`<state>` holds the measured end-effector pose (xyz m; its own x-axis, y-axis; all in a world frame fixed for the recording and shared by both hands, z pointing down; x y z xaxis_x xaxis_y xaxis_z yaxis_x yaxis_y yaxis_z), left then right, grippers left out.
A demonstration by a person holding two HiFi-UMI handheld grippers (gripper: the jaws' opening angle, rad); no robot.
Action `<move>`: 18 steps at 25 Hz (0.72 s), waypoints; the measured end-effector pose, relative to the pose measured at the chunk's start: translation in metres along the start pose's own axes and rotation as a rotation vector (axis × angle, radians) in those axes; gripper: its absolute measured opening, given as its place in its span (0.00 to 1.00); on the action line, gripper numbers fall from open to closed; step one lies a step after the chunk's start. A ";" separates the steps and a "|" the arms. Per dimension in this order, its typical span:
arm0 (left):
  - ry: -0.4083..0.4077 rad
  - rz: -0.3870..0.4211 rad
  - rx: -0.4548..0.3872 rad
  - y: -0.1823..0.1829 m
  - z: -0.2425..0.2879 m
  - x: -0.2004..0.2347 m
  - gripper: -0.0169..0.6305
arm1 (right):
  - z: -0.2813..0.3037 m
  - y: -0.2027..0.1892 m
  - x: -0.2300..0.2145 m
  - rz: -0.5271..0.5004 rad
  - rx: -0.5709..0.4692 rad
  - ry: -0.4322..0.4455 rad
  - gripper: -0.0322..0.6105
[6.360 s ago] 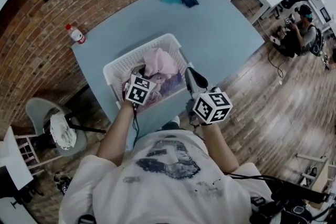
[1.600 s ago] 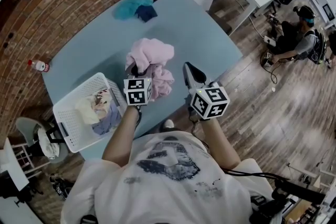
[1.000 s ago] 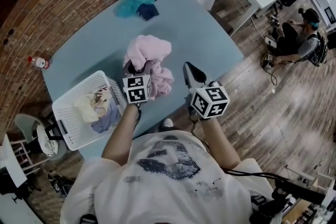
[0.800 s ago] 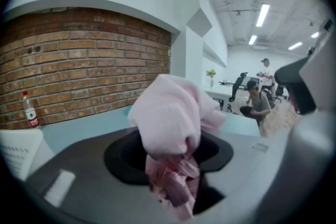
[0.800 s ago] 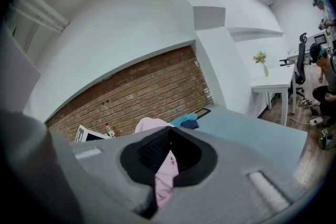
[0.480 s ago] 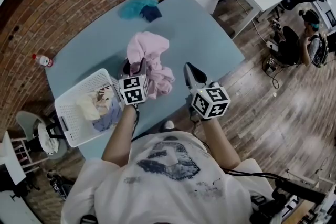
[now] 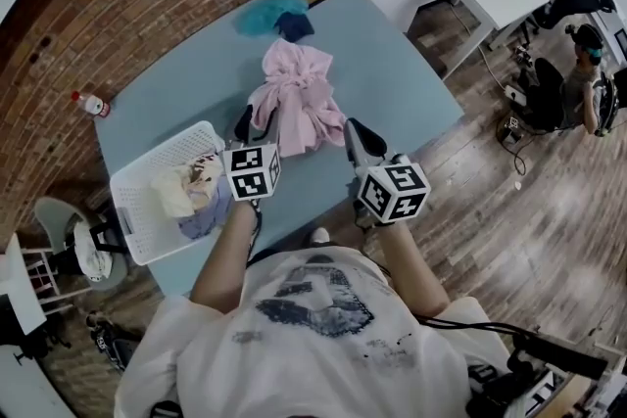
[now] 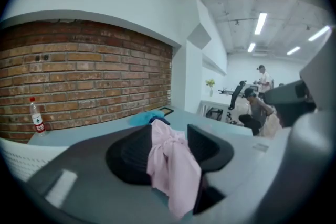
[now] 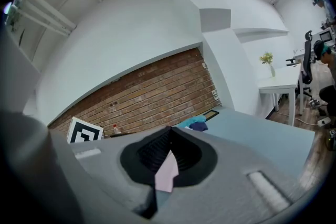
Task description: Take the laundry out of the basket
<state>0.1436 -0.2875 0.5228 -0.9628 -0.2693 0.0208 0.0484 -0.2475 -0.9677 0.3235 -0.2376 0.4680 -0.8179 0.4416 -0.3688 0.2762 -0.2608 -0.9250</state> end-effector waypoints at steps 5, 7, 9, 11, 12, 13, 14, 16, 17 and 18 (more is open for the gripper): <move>-0.040 0.009 -0.030 0.016 -0.016 -0.011 0.33 | -0.001 0.005 0.010 -0.007 -0.011 0.013 0.05; -0.055 0.017 -0.048 0.023 -0.023 -0.016 0.29 | -0.002 0.007 0.014 -0.010 -0.016 0.021 0.05; -0.067 0.026 -0.066 0.031 -0.030 -0.020 0.27 | -0.003 0.009 0.018 -0.013 -0.021 0.028 0.05; -0.077 0.030 -0.083 0.037 -0.037 -0.022 0.22 | -0.002 0.010 0.023 -0.016 -0.024 0.034 0.05; -0.079 0.030 -0.090 0.040 -0.040 -0.021 0.20 | -0.001 0.011 0.025 -0.017 -0.026 0.038 0.05; -0.079 0.028 -0.096 0.042 -0.043 -0.021 0.17 | -0.001 0.012 0.027 -0.019 -0.027 0.042 0.05; -0.075 0.025 -0.102 0.043 -0.045 -0.020 0.13 | -0.001 0.012 0.029 -0.020 -0.027 0.046 0.05; -0.067 0.012 -0.108 0.043 -0.049 -0.018 0.01 | -0.001 0.011 0.032 -0.021 -0.028 0.051 0.05; -0.068 0.007 -0.107 0.043 -0.049 -0.017 0.01 | -0.001 0.012 0.033 -0.021 -0.028 0.052 0.05; -0.072 0.004 -0.103 0.042 -0.050 -0.017 0.01 | 0.000 0.012 0.034 -0.021 -0.028 0.054 0.05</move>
<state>0.1486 -0.2468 0.4695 -0.9411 -0.3368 0.0310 0.0212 -0.1502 -0.9884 0.2993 -0.2256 0.4446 -0.7955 0.4925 -0.3530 0.2738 -0.2275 -0.9345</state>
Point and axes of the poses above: the fingertips, and each gripper's own axes: z forward along the fingers, x to its left, y out of its top, the point moved 1 cm from there along -z, backward along the fingers, and after that the axes turned 7 degrees about -x, right-handed, at the moved point
